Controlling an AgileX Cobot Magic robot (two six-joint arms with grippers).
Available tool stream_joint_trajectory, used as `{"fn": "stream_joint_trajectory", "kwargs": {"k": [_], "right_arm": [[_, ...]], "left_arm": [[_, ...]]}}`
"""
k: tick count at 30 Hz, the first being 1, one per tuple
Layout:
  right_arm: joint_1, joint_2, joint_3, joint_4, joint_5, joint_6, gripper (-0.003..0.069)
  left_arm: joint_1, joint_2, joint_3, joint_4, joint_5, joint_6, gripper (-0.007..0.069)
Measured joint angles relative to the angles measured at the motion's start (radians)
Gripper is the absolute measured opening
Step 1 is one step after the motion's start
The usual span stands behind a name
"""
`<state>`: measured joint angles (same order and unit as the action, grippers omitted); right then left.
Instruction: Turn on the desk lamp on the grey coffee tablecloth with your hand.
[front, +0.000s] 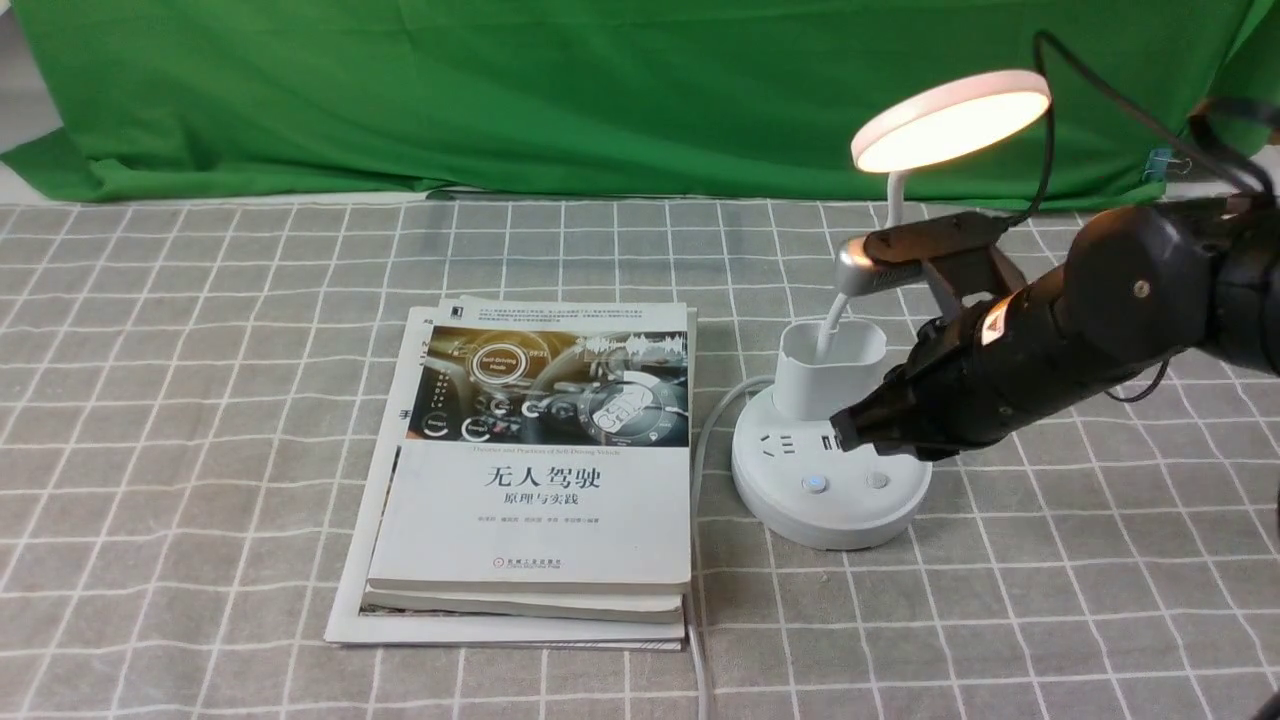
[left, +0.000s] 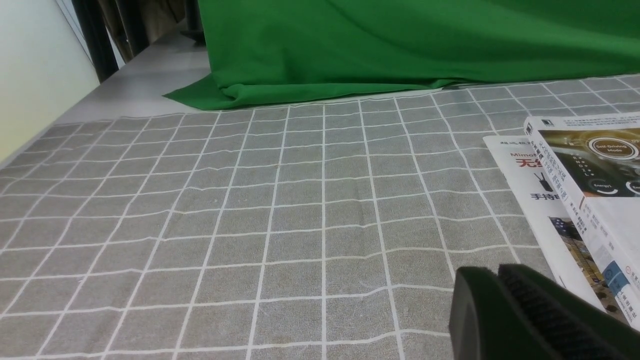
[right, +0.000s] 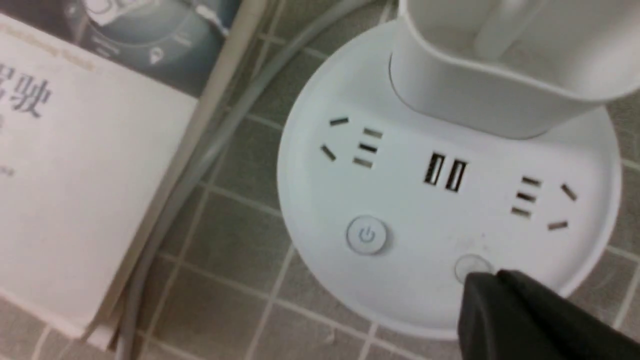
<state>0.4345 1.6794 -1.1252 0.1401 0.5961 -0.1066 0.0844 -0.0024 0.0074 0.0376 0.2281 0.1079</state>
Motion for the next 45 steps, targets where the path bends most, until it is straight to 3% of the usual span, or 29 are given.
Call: {"fn": "stream_joint_trajectory", "kwargs": {"k": [10, 16, 31, 38, 45], "right_arm": [[0.008, -0.251, 0.181, 0.000, 0.076, 0.007, 0.0035], [0.008, -0.539, 0.374, -0.001, 0.082, 0.053, 0.0035], [0.005, -0.797, 0.425, -0.054, -0.010, 0.087, 0.0027], [-0.181, -1.121, 0.691, -0.076, -0.231, 0.056, 0.0026], [-0.293, -1.502, 0.973, -0.093, -0.328, 0.029, 0.0027]], "left_arm": [[0.000, 0.000, 0.000, 0.000, 0.000, 0.000, 0.0019], [0.000, 0.000, 0.000, 0.000, 0.000, 0.000, 0.0019], [0.000, 0.000, 0.000, 0.000, 0.000, -0.001, 0.0019], [0.000, 0.000, 0.000, 0.000, 0.000, -0.001, 0.0019], [0.000, 0.000, 0.000, 0.001, 0.000, -0.001, 0.0019]]}}
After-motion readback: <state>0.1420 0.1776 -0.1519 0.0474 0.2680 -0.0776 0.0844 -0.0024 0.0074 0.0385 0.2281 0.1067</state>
